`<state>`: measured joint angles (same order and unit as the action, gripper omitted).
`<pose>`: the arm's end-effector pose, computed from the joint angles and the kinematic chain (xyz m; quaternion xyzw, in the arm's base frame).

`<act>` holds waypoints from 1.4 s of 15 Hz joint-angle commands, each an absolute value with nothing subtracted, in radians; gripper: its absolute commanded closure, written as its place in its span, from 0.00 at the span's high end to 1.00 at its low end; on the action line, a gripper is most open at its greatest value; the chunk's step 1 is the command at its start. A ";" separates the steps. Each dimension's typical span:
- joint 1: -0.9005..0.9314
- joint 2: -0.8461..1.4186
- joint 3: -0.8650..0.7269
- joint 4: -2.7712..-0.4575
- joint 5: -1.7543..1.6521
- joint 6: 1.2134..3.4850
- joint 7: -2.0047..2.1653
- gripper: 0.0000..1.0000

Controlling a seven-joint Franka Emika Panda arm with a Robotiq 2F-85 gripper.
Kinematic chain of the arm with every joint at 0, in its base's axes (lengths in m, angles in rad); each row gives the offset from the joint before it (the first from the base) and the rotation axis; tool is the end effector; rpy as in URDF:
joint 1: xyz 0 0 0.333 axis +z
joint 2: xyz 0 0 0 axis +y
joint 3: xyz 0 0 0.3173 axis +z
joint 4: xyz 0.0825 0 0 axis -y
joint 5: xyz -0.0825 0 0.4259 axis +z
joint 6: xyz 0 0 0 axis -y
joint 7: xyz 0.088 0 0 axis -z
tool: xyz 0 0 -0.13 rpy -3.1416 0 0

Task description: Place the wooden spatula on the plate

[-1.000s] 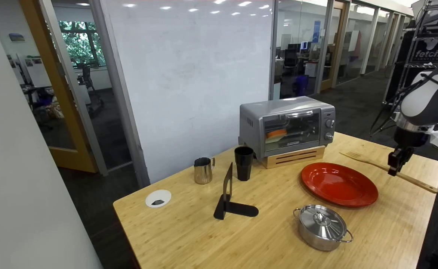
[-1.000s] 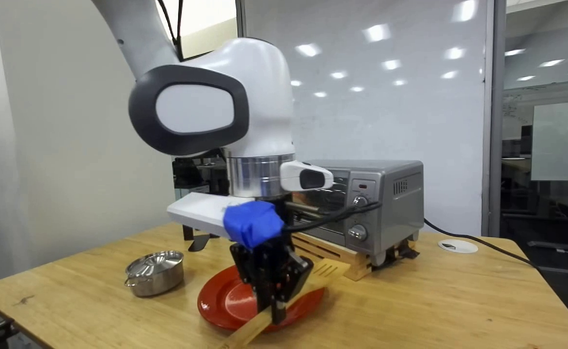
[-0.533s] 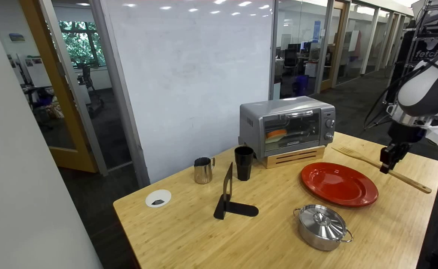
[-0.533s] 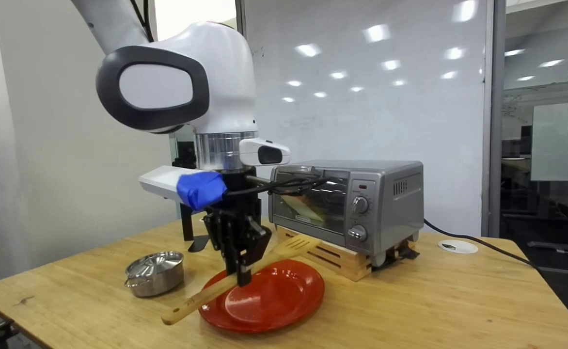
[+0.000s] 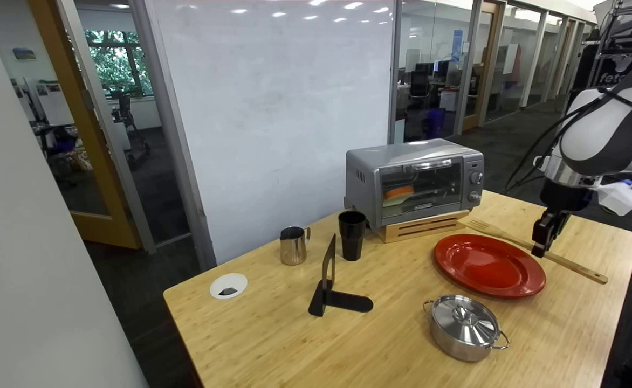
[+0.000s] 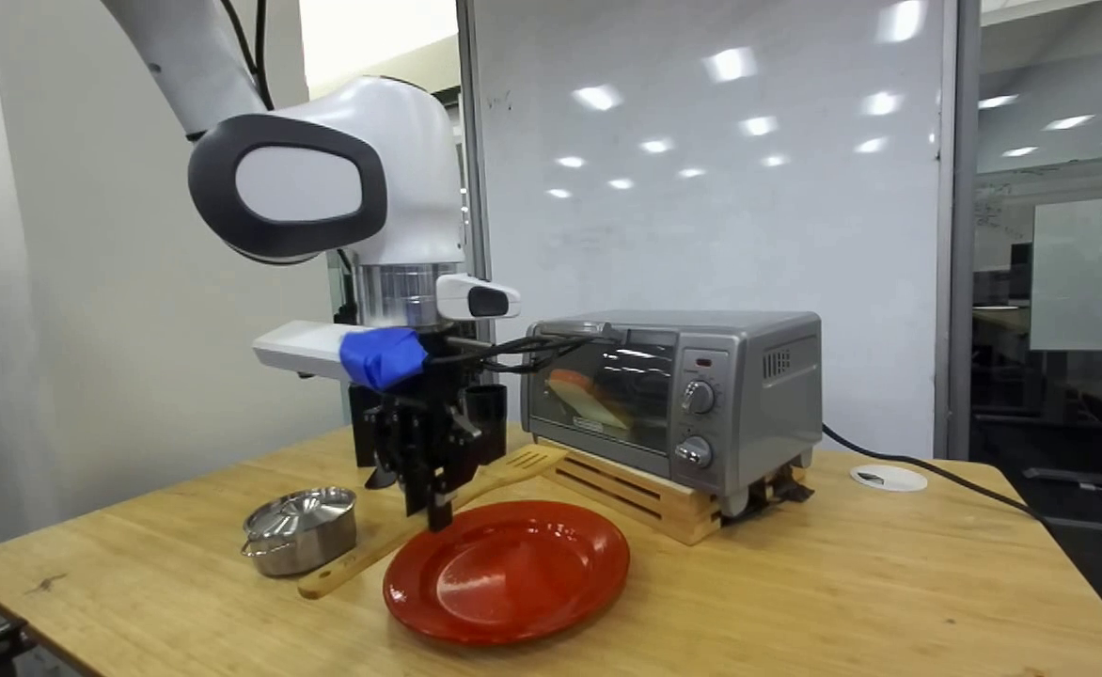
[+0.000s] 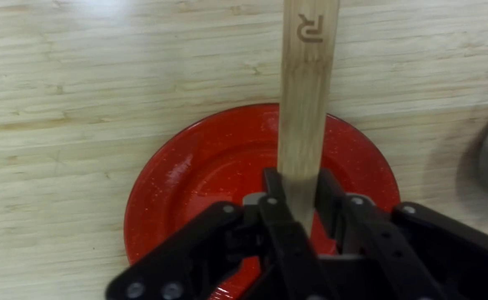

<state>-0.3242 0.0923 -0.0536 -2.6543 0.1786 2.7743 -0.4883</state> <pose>0.4087 -0.1698 0.1523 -0.9991 0.0275 -0.0257 0.0220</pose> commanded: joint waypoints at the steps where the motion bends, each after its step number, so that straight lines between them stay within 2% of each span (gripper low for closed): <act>1: -0.267 0.085 -0.079 -2.679 0.116 2.767 -0.498 0.06; 10: -0.229 0.119 -0.065 -2.703 0.078 2.818 -0.616 0.06; 21: -0.207 0.266 -0.106 -2.488 -0.190 2.681 -0.535 0.06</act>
<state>-0.2325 0.2035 -0.0824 -2.5715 -0.1282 2.7440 -0.5650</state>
